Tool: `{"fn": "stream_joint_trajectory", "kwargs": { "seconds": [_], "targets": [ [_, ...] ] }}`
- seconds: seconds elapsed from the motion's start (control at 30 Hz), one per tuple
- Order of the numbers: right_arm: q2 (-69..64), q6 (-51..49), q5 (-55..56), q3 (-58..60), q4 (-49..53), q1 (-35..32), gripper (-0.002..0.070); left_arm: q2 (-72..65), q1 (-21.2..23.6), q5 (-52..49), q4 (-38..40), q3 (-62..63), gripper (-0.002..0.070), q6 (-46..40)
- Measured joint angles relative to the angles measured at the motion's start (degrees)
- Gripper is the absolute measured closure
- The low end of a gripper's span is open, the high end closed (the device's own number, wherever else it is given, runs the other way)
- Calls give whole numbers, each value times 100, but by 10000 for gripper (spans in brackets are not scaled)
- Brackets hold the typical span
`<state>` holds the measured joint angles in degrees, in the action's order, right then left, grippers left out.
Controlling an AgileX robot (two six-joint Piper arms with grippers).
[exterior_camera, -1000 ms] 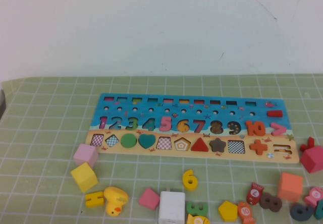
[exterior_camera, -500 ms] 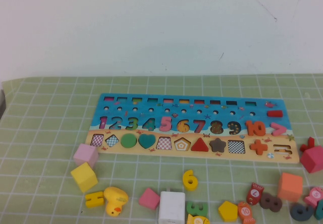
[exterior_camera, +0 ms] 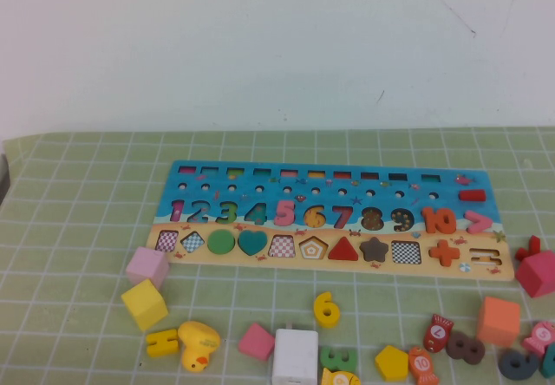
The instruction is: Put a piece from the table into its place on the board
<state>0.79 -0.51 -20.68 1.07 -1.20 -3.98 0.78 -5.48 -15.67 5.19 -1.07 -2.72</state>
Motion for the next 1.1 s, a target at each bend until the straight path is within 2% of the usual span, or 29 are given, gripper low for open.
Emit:
{"fn": "stream_joint_trajectory", "kwargs": {
  "seconds": [0.17, 0.33, 0.6, 0.67, 0.83, 1.0, 1.1],
  "targets": [
    [0, 0, 0, 0, 0, 0, 679, 0, 0, 1364, -12, -11, 677, 0],
    [0, 0, 0, 0, 0, 0, 679, 0, 0, 3273, -12, -11, 677, 0],
    [0, 0, 0, 0, 0, 0, 679, 0, 0, 4793, 23, -11, 677, 126],
    [0, 0, 0, 0, 0, 0, 679, 0, 0, 4414, 23, 115, 677, 126],
    [0, 0, 0, 0, 0, 0, 679, -167, 0, 2101, 23, 1673, 677, 126],
    [0, 0, 0, 0, 0, 0, 679, -1401, 0, -414, -87, 3536, 677, 136],
    [0, 0, 0, 0, 0, 0, 679, -2201, 0, -1438, -112, 4350, 677, 136]
  ]
}}
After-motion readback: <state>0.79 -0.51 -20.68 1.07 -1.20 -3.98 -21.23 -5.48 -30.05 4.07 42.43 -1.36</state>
